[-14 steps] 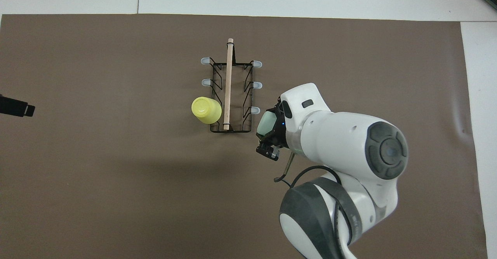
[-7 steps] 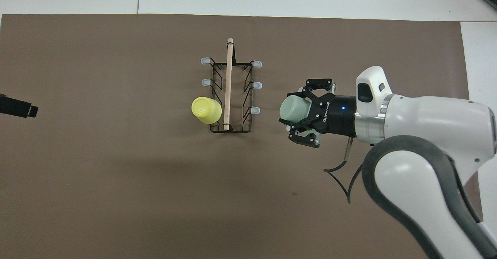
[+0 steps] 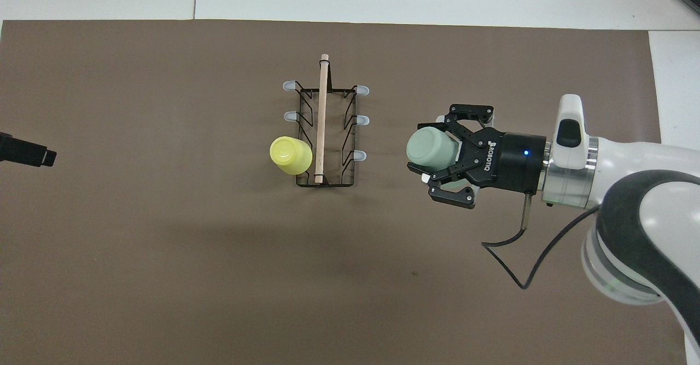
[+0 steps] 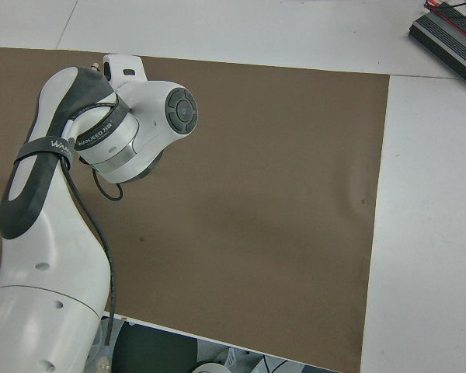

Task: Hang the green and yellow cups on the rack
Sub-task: 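Move the green cup toward the rack with the right gripper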

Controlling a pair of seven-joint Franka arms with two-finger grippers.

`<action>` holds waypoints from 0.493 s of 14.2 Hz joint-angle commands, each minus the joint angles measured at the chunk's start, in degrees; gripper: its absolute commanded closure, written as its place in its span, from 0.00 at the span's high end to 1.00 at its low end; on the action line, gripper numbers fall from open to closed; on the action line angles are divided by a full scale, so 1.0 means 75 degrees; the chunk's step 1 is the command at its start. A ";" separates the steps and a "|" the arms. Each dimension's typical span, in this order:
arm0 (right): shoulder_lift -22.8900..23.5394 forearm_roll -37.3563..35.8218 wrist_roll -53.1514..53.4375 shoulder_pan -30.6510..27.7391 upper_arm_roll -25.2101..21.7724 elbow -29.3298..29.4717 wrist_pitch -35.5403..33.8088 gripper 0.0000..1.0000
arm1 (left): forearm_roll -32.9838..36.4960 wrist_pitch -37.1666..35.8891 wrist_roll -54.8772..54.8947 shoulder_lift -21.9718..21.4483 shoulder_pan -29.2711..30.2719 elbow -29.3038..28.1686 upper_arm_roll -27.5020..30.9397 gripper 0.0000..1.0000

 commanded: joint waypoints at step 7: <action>0.0255 0.4060 -0.3053 0.0278 0.0252 -0.0922 -0.0071 0.00 | 0.0122 -0.0046 0.0054 -0.0033 0.0090 -0.0015 -0.0077 1.00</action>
